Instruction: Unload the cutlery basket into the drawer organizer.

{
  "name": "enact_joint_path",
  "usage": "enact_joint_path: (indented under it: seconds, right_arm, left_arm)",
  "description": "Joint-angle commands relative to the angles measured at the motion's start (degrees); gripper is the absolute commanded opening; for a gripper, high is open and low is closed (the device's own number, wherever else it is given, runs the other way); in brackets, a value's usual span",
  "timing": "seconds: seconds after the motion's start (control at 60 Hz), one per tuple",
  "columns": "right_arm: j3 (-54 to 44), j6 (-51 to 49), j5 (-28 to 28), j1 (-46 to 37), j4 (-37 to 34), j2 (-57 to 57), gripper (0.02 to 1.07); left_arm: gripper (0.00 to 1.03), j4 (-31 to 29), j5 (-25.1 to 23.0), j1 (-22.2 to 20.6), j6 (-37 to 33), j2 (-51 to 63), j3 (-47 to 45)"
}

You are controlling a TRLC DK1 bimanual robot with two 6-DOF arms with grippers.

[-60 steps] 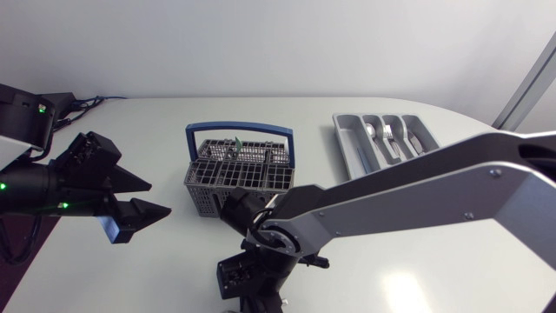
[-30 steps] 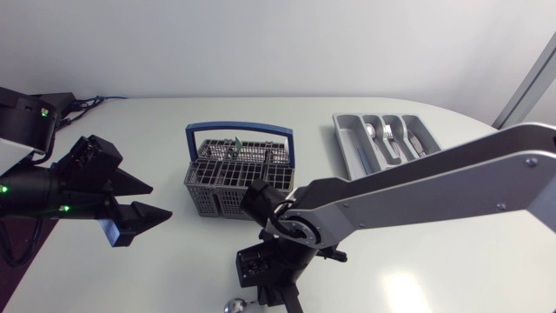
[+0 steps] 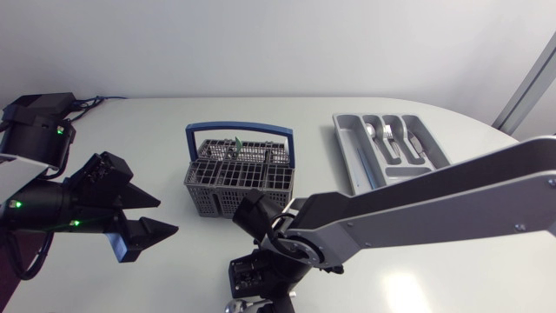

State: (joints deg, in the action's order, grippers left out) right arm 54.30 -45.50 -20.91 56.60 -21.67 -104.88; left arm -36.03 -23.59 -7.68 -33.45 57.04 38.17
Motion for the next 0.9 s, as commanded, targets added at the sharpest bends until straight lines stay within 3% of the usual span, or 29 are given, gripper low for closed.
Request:
enact_joint_path:
  seconds: [0.0,0.083,0.233,0.417,0.883]
  right_arm:
    - [-1.0,2.2,0.6,0.8,1.2,0.6,0.78]
    - [-0.3,2.8,1.2,1.0,1.5,-0.1,0.77]
    - [0.6,2.8,1.3,0.8,2.0,-1.4,0.43]
    - [1.2,3.2,1.2,1.1,2.2,-3.0,0.22]
    - [-0.1,6.0,1.5,0.4,4.4,1.9,0.17]
  left_arm:
    - [0.89,0.4,-0.5,-0.3,0.1,-0.5,-1.2]
    - [0.89,0.4,-0.4,-0.3,0.2,-0.9,-1.3]
    - [0.89,0.4,-0.4,-0.3,0.1,-1.0,-1.8]
    - [0.89,1.2,-0.5,-0.2,0.1,-1.0,-2.6]
    - [0.91,5.0,-0.5,-0.7,0.3,-4.9,-6.3]
